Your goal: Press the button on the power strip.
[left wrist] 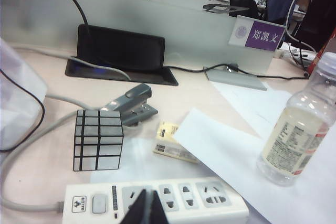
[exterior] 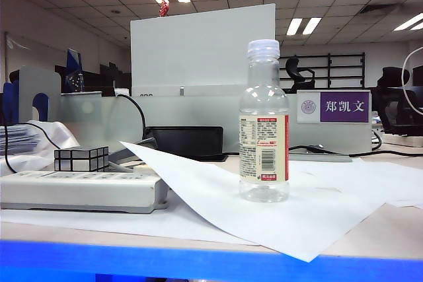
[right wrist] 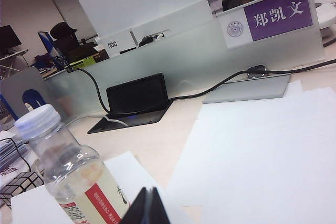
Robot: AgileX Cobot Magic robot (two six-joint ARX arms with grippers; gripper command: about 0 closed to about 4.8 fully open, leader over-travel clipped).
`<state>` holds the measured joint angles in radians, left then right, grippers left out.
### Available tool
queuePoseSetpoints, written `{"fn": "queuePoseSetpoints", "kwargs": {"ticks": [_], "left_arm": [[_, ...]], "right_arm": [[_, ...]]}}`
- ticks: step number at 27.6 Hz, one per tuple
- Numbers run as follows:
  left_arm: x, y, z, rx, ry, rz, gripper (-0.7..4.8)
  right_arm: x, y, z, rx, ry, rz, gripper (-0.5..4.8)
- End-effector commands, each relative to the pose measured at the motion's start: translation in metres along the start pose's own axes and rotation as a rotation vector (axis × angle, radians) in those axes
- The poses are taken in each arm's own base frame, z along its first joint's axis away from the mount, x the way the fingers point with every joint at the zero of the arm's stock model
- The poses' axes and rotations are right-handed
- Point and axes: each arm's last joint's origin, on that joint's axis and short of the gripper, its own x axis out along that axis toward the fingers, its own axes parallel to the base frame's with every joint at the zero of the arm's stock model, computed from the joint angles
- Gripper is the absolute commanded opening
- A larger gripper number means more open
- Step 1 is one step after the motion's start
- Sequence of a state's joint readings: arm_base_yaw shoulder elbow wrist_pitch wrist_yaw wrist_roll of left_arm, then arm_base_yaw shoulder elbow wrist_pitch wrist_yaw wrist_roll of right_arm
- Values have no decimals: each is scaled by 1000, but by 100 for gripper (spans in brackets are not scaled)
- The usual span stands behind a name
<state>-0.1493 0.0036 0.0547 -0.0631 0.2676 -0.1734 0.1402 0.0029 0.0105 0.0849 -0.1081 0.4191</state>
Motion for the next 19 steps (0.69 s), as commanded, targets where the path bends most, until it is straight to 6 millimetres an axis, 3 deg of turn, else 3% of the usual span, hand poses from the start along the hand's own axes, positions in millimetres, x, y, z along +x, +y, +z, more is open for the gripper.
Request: {"fn": "queuePoseSetpoints", "kwargs": {"ticks": [1,19], "left_arm": [[1,1,-2,5,-15,0,-5],[3,3,-14,-4,31,7,-4]], "right_arm": [[0,1,2,-7,-16,3,3],[0,0,1,-6,-11,3,4]]}}
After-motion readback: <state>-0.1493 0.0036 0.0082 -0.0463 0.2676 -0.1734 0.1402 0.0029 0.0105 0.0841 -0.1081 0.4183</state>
